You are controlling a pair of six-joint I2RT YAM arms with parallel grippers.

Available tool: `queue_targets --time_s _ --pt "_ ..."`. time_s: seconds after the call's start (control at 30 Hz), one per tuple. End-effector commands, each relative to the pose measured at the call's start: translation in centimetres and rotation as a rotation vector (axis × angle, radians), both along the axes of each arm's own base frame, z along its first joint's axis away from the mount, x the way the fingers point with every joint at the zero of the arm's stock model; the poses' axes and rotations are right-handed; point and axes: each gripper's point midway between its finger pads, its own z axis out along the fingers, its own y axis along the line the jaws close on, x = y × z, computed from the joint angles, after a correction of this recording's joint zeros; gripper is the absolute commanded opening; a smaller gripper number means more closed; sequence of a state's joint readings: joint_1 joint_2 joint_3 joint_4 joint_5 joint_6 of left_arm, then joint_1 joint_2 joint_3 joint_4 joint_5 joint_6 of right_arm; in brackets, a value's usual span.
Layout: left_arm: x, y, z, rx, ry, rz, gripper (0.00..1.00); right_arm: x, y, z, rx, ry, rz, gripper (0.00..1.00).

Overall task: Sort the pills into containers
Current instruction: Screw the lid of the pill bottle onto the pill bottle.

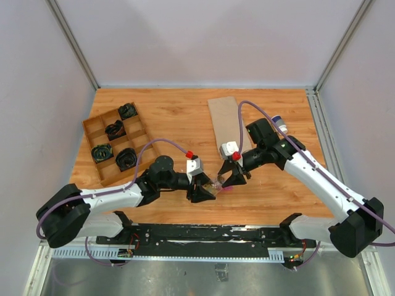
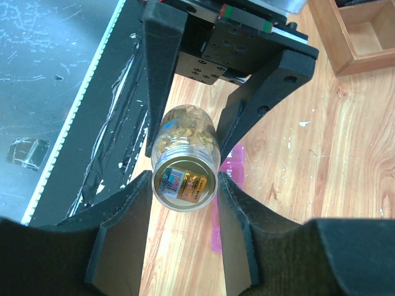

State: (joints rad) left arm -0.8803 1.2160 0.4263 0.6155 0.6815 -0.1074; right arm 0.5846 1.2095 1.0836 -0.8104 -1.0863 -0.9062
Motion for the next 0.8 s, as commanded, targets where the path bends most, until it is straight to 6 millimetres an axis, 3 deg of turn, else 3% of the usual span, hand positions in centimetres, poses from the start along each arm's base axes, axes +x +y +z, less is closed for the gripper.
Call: queue_targets --time_s 0.0,0.33,0.6,0.77 --pt "1.6 -0.1 4.0 -0.115 -0.121 0.081 0.0 0.7 0.8 0.1 -0.029 0.025 -0.049 0.41" --pt "2.6 1.2 7.1 -0.227 -0.194 0.2 0.0 1.8 1.8 0.2 -0.039 0.153 -0.161 0.39" --pt "4.0 0.7 5.0 -0.139 -0.168 0.238 0.0 2.0 2.2 0.1 -0.08 0.271 -0.212 0.38" --pt "5.9 1.4 4.8 -0.117 -0.179 0.355 0.0 4.2 2.5 -1.5 -0.152 0.373 -0.404 0.37"
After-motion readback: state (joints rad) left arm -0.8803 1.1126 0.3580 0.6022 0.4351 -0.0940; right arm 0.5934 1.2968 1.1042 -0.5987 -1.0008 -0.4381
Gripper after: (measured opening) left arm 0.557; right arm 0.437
